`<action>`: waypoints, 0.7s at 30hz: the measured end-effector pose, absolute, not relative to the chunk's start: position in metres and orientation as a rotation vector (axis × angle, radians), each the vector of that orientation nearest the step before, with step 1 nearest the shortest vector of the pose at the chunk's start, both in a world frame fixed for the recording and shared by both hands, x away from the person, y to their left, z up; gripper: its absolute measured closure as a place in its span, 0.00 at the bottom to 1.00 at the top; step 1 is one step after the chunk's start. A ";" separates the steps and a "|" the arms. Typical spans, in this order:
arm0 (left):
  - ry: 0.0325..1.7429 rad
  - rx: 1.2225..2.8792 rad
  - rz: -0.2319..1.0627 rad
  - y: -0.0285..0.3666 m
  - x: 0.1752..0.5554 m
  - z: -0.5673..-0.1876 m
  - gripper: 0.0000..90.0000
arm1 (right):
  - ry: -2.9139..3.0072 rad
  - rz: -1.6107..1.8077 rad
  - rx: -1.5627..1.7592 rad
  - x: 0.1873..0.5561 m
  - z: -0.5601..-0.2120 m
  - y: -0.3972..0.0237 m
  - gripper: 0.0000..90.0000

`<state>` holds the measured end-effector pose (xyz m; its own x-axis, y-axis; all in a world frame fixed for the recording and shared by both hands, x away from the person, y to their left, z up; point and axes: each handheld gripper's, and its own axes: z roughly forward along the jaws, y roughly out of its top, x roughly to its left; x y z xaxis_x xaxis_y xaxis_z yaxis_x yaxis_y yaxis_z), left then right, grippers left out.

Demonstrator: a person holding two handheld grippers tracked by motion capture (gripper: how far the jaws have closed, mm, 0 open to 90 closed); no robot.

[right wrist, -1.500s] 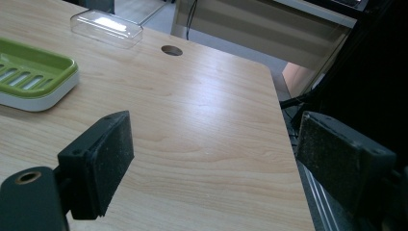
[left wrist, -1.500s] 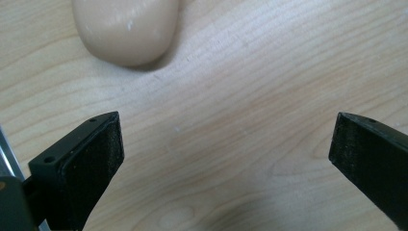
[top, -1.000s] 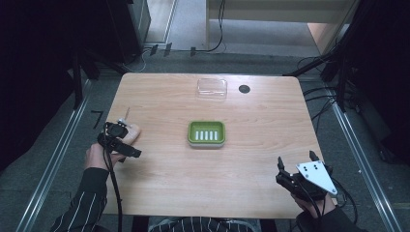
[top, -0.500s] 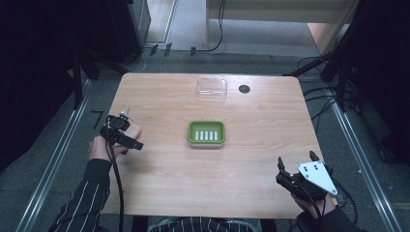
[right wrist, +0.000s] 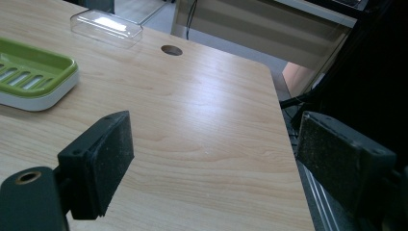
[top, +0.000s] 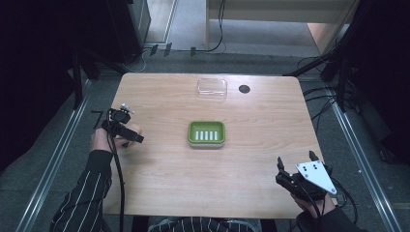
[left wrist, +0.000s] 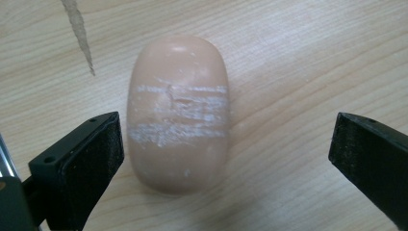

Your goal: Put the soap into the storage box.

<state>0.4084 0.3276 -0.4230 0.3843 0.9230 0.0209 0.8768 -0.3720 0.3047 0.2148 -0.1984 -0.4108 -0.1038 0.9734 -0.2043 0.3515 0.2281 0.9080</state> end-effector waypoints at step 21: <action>1.598 2.455 0.203 0.336 0.432 -0.434 0.18 | 1.618 0.891 1.267 0.215 -0.410 -0.199 0.15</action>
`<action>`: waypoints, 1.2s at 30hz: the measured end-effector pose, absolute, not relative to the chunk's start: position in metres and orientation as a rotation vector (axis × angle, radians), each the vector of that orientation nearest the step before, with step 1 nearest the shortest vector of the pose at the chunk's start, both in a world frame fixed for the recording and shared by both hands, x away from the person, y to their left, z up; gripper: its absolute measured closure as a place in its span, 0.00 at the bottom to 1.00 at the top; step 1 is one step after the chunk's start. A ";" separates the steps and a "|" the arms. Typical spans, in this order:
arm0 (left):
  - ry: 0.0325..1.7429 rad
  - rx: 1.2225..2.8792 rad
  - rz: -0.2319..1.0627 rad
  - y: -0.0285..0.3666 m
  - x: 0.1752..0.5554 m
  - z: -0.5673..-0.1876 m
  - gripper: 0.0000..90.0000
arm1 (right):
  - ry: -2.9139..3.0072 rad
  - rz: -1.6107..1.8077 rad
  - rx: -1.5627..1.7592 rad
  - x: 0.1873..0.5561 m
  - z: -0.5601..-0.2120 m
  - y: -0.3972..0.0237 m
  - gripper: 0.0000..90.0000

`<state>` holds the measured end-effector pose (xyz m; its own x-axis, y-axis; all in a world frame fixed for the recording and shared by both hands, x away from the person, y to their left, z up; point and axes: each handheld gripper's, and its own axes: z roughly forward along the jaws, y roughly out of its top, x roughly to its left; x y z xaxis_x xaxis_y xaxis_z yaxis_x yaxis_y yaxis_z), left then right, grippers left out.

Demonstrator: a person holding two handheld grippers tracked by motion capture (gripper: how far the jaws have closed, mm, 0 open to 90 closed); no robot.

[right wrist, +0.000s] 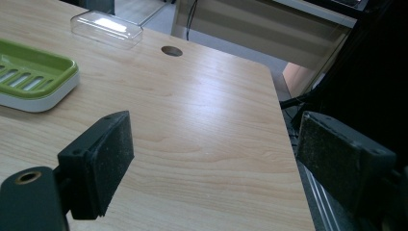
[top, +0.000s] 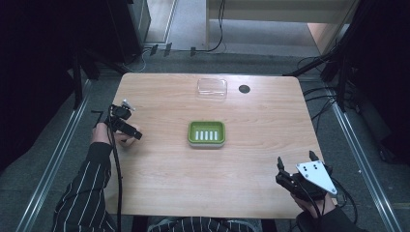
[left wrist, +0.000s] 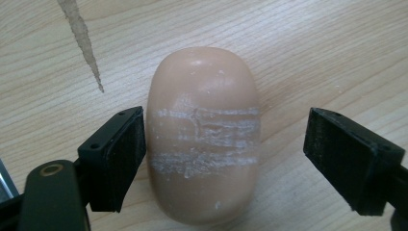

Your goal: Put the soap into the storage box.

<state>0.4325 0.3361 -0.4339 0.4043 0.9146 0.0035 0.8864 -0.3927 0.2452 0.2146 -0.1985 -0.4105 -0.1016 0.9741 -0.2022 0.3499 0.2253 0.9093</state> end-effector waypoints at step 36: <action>1.588 2.553 0.199 0.337 0.437 -0.448 0.37 | 1.620 0.884 1.270 0.214 -0.411 -0.198 0.15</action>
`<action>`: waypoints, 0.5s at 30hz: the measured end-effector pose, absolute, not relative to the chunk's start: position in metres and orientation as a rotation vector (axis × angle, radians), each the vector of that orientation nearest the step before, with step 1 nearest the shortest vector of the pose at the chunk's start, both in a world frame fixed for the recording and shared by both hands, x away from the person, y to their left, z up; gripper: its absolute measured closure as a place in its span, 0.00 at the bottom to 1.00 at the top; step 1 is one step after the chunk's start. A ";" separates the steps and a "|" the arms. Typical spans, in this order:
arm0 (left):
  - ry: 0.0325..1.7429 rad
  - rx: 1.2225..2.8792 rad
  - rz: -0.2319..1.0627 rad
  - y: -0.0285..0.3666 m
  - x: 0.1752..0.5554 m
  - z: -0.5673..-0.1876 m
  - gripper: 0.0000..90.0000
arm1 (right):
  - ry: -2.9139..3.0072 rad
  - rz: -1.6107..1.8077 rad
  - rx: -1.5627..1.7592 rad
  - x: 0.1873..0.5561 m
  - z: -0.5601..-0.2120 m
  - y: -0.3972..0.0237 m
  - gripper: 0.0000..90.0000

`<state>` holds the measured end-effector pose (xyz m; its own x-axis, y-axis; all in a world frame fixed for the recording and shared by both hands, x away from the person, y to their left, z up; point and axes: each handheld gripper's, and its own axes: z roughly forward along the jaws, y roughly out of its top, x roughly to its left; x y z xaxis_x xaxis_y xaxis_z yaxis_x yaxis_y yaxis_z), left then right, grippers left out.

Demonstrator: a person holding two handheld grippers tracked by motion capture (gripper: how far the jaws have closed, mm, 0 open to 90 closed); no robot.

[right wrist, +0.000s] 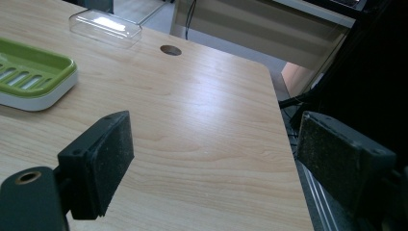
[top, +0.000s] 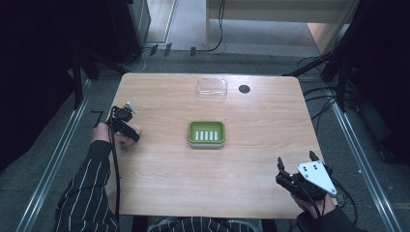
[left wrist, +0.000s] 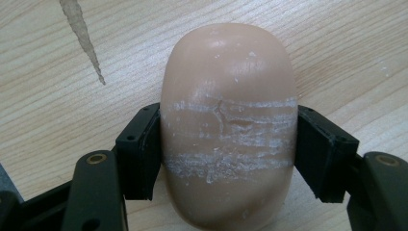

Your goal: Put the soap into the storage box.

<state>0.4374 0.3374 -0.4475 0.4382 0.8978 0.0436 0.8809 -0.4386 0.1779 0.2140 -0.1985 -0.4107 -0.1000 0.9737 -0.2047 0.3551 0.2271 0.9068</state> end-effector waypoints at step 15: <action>1.495 2.570 0.194 0.332 0.433 -0.437 0.37 | 1.611 0.892 1.272 0.214 -0.411 -0.199 0.15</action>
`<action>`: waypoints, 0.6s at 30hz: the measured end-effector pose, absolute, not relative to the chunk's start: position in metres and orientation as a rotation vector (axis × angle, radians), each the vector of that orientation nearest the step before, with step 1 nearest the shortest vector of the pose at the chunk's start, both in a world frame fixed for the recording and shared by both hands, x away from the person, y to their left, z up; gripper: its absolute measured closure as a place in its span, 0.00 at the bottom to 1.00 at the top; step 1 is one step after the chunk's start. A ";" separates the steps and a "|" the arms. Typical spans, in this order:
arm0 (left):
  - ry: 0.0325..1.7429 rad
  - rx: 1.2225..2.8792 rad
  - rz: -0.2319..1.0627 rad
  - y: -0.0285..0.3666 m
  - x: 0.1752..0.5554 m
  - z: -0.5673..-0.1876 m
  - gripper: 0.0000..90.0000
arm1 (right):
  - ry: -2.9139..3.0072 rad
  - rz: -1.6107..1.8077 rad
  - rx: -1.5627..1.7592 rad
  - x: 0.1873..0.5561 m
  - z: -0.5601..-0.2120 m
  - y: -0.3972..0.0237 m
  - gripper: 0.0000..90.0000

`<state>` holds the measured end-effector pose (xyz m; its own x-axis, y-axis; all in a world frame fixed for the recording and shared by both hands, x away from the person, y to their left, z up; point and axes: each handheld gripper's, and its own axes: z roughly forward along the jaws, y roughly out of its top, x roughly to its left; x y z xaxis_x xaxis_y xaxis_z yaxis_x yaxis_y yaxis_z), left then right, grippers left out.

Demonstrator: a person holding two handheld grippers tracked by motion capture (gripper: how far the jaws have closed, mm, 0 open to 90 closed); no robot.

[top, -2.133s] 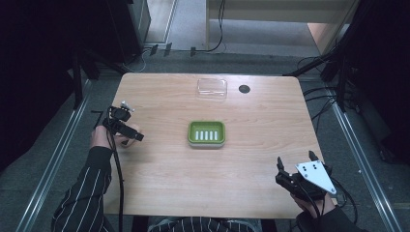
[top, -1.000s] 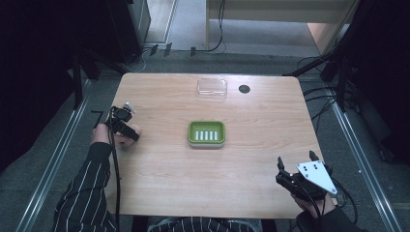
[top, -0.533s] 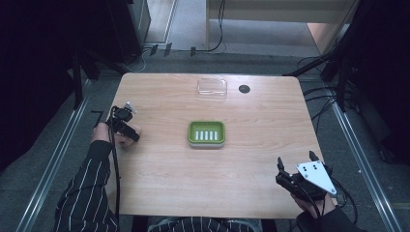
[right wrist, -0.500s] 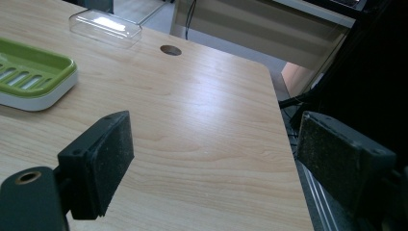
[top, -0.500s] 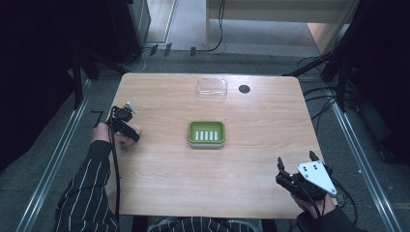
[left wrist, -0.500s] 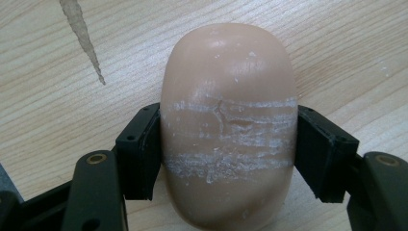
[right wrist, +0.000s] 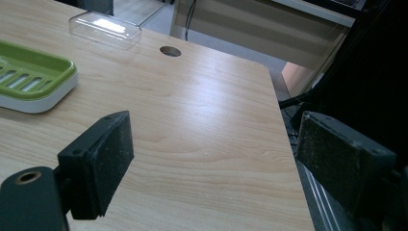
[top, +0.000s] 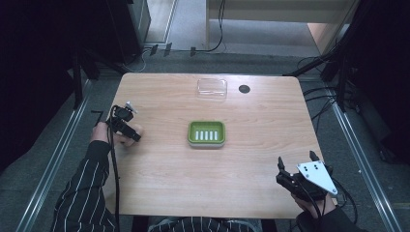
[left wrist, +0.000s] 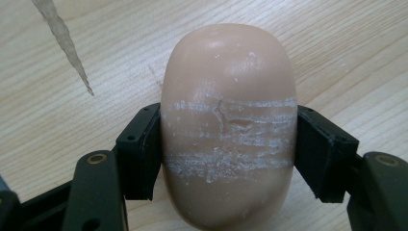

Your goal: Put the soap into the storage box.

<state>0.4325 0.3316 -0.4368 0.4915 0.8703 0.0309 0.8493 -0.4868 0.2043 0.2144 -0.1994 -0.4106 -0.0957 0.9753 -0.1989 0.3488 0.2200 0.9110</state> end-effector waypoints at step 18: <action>1.331 2.636 0.204 0.305 0.421 -0.416 0.37 | 1.616 0.891 1.275 0.215 -0.411 -0.199 0.15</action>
